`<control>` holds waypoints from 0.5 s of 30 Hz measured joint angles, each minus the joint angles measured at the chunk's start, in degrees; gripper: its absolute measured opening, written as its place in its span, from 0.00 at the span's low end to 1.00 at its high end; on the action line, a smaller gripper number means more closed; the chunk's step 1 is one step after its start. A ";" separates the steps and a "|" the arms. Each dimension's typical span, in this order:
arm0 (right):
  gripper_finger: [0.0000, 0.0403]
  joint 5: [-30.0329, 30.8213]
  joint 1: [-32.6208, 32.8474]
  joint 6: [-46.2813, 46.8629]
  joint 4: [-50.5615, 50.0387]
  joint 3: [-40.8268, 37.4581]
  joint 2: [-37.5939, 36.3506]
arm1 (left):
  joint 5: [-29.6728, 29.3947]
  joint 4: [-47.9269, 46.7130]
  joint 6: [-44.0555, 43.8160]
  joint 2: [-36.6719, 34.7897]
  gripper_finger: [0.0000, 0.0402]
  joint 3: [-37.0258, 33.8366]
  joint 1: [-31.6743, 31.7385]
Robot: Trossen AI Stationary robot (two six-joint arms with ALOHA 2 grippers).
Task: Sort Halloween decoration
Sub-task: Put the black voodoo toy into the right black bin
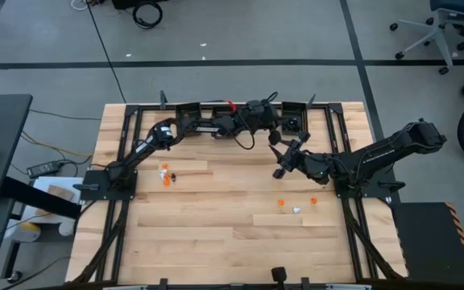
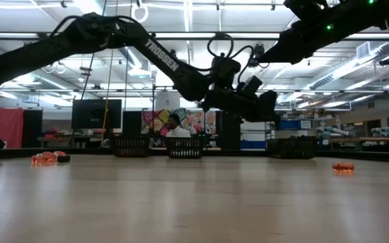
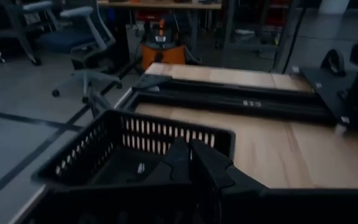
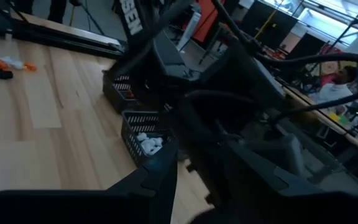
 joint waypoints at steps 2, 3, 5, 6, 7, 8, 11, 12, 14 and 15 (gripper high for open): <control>0.34 -0.04 0.00 0.00 0.00 0.00 0.00 | 0.02 -0.71 -0.60 1.72 0.00 3.20 0.00; 0.34 -0.05 0.00 0.01 0.00 0.00 0.00 | -0.01 -0.90 -0.77 2.68 0.00 4.92 0.00; 0.34 -0.05 0.12 0.00 0.00 0.00 0.00 | -0.02 -2.54 -1.11 4.47 0.00 8.07 0.00; 0.34 -0.05 0.24 -0.01 0.00 0.00 0.00 | -0.02 -3.89 -1.30 5.27 0.00 9.50 0.00; 0.34 -0.13 0.37 -0.04 0.00 0.00 0.00 | -0.03 -4.94 -1.35 6.17 0.00 10.72 0.00; 0.34 -0.18 0.51 -0.07 0.00 0.00 0.00 | -0.07 -5.78 -1.33 7.05 0.00 11.76 0.00; 0.34 -0.22 0.72 -0.24 0.00 0.00 0.00 | -0.12 -8.24 -1.36 9.01 0.00 13.43 0.00; 0.34 -0.22 0.74 -0.24 0.00 0.00 0.00 | -0.25 -8.50 -1.36 9.37 0.00 13.44 0.00; 0.34 -0.22 0.74 -0.22 -0.01 0.00 0.00 | -0.68 -8.28 -1.07 9.91 0.00 13.50 0.00; 0.34 -0.21 0.74 -0.22 -0.04 0.00 0.00 | -0.70 -8.42 -1.01 10.00 0.00 13.50 0.00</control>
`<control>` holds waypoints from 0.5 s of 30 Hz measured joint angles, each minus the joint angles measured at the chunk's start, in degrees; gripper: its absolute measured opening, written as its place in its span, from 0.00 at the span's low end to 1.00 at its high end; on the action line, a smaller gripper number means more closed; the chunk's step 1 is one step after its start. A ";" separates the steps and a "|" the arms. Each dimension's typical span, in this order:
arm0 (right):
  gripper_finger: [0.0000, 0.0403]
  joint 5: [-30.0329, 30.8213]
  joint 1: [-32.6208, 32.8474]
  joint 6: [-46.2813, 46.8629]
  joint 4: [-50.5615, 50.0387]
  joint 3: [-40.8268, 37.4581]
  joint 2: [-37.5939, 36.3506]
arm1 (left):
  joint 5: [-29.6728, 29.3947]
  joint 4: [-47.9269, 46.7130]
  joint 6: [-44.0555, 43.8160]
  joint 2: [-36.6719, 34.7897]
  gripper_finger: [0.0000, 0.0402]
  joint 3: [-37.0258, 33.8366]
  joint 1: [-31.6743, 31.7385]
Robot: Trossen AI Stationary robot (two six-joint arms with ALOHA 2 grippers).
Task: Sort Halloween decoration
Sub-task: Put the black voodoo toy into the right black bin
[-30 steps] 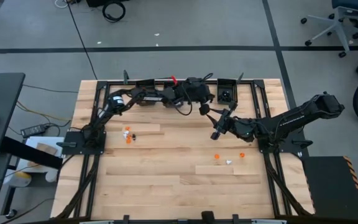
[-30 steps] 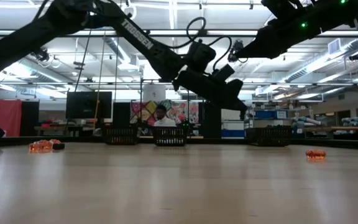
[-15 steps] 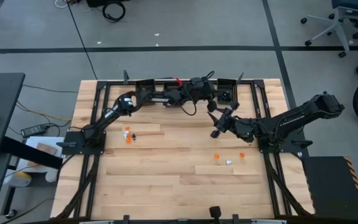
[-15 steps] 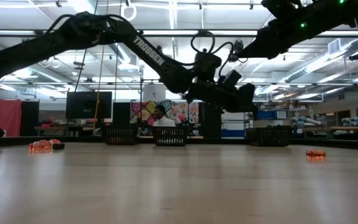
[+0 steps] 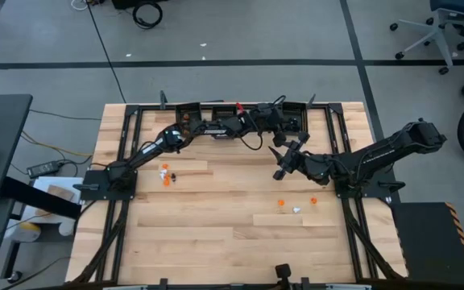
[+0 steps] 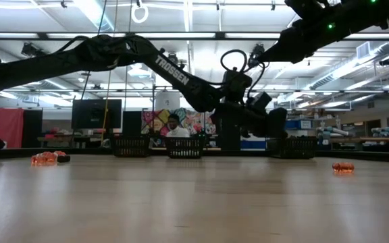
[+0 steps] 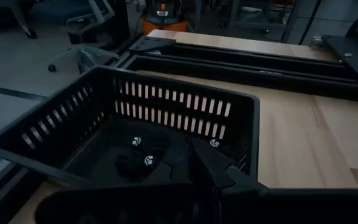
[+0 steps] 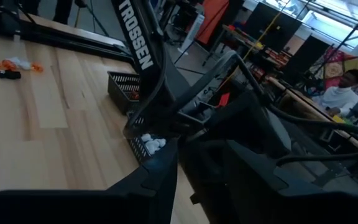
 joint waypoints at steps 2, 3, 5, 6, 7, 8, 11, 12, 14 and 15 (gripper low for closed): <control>0.34 -0.23 0.00 0.02 0.00 0.00 0.00 | -0.06 0.57 0.56 0.00 0.00 0.00 -0.11; 0.34 -0.25 0.00 0.02 0.00 0.00 0.00 | -0.13 0.89 0.64 0.00 0.00 0.02 -0.15; 0.34 -0.27 0.00 0.09 0.02 0.00 0.00 | -0.14 0.86 0.67 -0.02 0.00 0.07 -0.21; 0.34 -0.27 0.00 0.13 -0.02 0.00 0.00 | -0.13 0.63 0.67 -0.02 0.00 0.07 -0.26; 0.34 -0.34 0.00 0.13 -0.02 0.00 0.00 | -0.13 0.38 0.70 -0.02 0.00 0.04 -0.26; 0.34 -0.40 0.00 0.17 0.00 0.00 0.00 | -0.13 0.38 0.76 -0.02 0.00 0.04 -0.26; 0.34 -0.43 0.00 0.19 -0.02 0.00 0.00 | -0.11 0.43 1.98 -0.04 0.04 0.04 -0.37; 0.34 -0.43 0.00 0.20 -0.02 0.00 0.00 | -0.13 0.32 2.10 -0.04 0.06 0.04 -0.37; 0.34 -0.43 0.00 0.20 -0.02 0.00 0.00 | -0.83 0.17 2.09 -0.04 0.11 0.04 -0.37; 0.34 -0.43 0.00 0.22 -0.04 0.00 0.00 | -1.34 0.23 2.09 -0.04 0.14 0.04 -0.37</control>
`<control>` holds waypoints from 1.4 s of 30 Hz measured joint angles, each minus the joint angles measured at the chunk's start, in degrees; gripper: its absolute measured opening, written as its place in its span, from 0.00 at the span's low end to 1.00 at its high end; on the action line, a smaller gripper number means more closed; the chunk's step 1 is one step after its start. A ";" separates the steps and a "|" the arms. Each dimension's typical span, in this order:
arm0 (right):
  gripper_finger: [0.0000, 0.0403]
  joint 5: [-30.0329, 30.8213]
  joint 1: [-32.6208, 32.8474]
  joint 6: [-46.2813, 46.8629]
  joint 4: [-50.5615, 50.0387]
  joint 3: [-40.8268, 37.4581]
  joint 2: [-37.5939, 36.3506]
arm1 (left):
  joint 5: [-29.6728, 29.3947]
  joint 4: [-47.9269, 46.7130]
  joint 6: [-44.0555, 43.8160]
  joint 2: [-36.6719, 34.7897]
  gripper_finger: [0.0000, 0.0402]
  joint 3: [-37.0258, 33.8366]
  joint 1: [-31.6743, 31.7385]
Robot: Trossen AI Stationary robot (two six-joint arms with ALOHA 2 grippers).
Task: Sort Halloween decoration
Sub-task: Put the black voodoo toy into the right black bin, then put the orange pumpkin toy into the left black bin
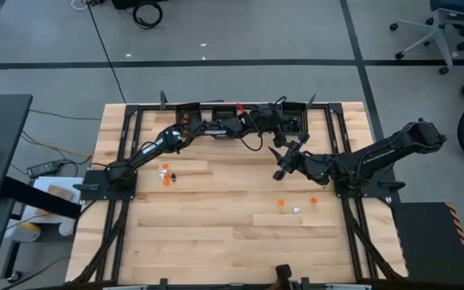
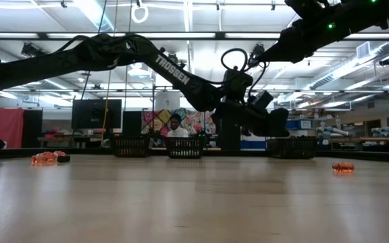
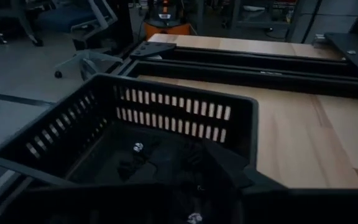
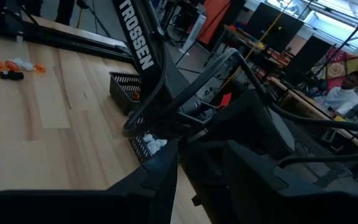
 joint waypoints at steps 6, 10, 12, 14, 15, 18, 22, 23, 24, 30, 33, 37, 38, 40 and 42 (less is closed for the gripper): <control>0.34 0.76 0.58 0.00 -0.04 0.00 0.00 | -0.50 0.05 -0.48 -0.02 0.30 0.00 0.02; 0.34 6.68 2.19 -0.87 0.00 0.00 -0.04 | 0.71 -2.42 -1.33 -2.05 0.33 -0.11 -0.02; 0.34 9.37 3.52 -2.50 0.40 0.00 -0.31 | 0.70 -4.63 -0.67 -4.19 0.33 -0.10 -0.31; 0.34 11.68 5.07 -4.15 1.18 0.00 -0.82 | 0.75 -7.60 0.13 -6.35 0.33 0.02 -0.78; 0.34 12.92 6.02 -5.25 1.68 0.00 -1.06 | 0.76 -9.05 0.45 -7.13 0.33 0.02 -0.96; 0.34 17.53 9.10 -7.80 2.04 0.02 -1.87 | 0.89 -14.11 2.38 -9.22 0.33 -0.02 -1.19; 0.34 24.24 13.64 -9.68 2.20 0.02 -2.74 | 0.52 -21.44 3.88 -12.57 0.31 -0.10 -0.16; 0.34 25.52 14.76 -9.77 2.21 0.02 -2.78 | 0.38 -22.56 4.67 -13.24 0.30 -0.03 -0.04; 0.34 26.50 15.70 -9.84 2.02 0.02 -2.78 | 0.27 -24.75 5.23 -14.15 0.29 0.02 0.00; 0.34 24.22 20.32 -7.82 -0.47 0.02 -2.75 | 0.51 -36.91 10.97 -19.18 0.29 -0.11 -1.97; 0.34 21.57 22.24 -4.80 -0.96 0.02 -2.76 | -0.51 -43.26 13.91 -21.49 0.28 -0.04 -3.05; 0.34 14.44 23.64 0.10 -2.64 0.02 -2.85 | -2.07 -53.13 16.58 -23.80 0.28 -0.15 -4.23; 0.34 11.74 23.65 1.43 -3.28 0.02 -2.82 | -2.06 -56.38 16.69 -24.61 0.28 -0.20 -4.32; 0.34 5.59 22.91 4.86 -4.71 0.04 -2.71 | -2.10 -60.62 16.70 -26.33 0.28 -0.20 -4.85; 0.34 -0.39 21.63 9.71 -8.09 0.04 -2.69 | -2.12 -65.40 16.51 -28.10 0.28 -0.15 -5.48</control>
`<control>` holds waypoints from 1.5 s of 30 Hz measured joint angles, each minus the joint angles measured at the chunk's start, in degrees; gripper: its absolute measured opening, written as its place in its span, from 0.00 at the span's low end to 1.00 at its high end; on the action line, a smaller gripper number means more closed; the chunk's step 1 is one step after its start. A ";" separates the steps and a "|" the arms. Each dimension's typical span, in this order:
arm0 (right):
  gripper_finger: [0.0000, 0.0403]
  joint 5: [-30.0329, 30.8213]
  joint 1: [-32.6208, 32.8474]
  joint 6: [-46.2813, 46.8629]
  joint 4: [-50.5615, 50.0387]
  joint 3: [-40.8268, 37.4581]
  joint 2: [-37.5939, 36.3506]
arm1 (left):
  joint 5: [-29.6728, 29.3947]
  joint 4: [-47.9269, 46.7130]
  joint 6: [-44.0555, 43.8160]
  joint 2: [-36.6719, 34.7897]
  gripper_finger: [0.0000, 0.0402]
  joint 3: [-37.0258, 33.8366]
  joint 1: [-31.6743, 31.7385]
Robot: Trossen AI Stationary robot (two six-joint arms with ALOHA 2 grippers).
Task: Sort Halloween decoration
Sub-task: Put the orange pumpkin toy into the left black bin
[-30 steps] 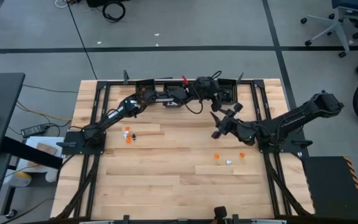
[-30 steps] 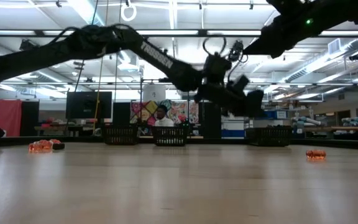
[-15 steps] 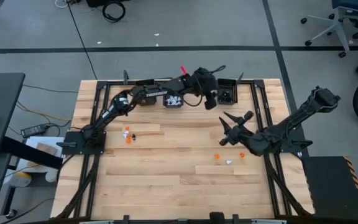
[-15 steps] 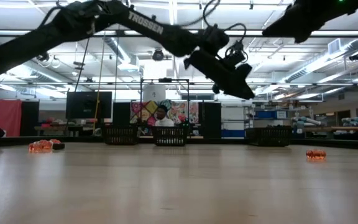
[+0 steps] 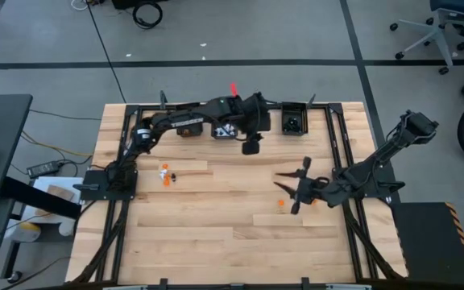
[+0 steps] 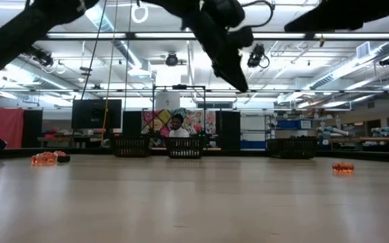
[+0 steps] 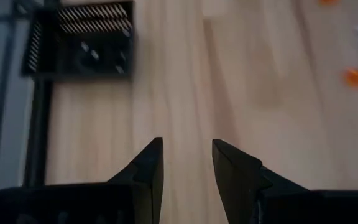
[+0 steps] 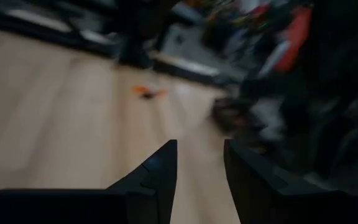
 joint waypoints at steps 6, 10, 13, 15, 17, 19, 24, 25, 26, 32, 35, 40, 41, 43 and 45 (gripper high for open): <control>0.34 -14.52 -5.31 15.80 -10.54 -0.02 0.04 | -0.16 -10.71 -2.15 -6.34 0.28 -0.02 -3.32; 0.34 -22.48 -8.32 21.51 -14.68 -0.01 0.04 | -2.04 -17.58 -4.42 -9.31 0.28 0.02 -6.45; 0.34 -27.51 -9.63 24.62 -18.10 -0.02 0.04 | -3.47 -20.87 -5.86 -10.58 0.28 -0.13 -8.95; 0.34 -30.64 -10.59 26.98 -19.07 -0.02 0.54 | -4.49 -21.14 -6.28 -11.55 0.28 -2.15 -10.54; 0.34 -33.88 -11.31 28.84 -21.42 0.78 2.00 | -5.54 -20.28 -6.50 -12.83 0.28 -6.25 -11.94; 0.34 -36.65 -11.76 30.13 -25.20 2.84 4.55 | -7.71 -17.79 -6.50 -14.93 0.28 -12.03 -12.89; 0.34 -39.83 -12.15 29.93 -34.63 9.28 12.06 | -8.85 -4.54 -8.47 -24.25 0.28 -30.11 -13.29; 0.34 -40.20 -12.17 29.45 -36.52 10.56 13.29 | -8.85 -1.88 -8.62 -26.39 0.28 -33.58 -13.31; 0.35 -40.71 -12.16 29.01 -38.03 11.82 14.72 | -8.91 0.86 -8.86 -28.77 0.28 -37.06 -13.29; 0.43 -40.13 -12.21 29.94 -40.94 15.17 21.13 | -9.01 16.33 -9.54 -41.96 0.28 -56.08 -12.83; 0.48 -39.67 -12.01 34.85 -41.05 15.17 22.60 | -9.05 22.74 -9.61 -47.87 0.28 -64.77 -12.83; 0.53 -41.91 -11.35 40.43 -43.83 15.13 22.45 | -9.26 33.51 -9.02 -54.87 0.28 -76.03 -12.04; 0.54 -42.29 -11.39 41.11 -44.04 15.10 22.47 | -9.37 35.97 -8.98 -55.79 0.28 -77.78 -11.57; 0.54 -43.78 -11.58 42.25 -43.26 15.12 23.46 | -9.46 38.33 -8.72 -57.92 0.28 -81.38 -10.63; 0.54 -44.47 -11.64 42.36 -43.83 15.11 24.79 | -9.67 42.88 -8.40 -58.88 0.28 -84.47 -9.97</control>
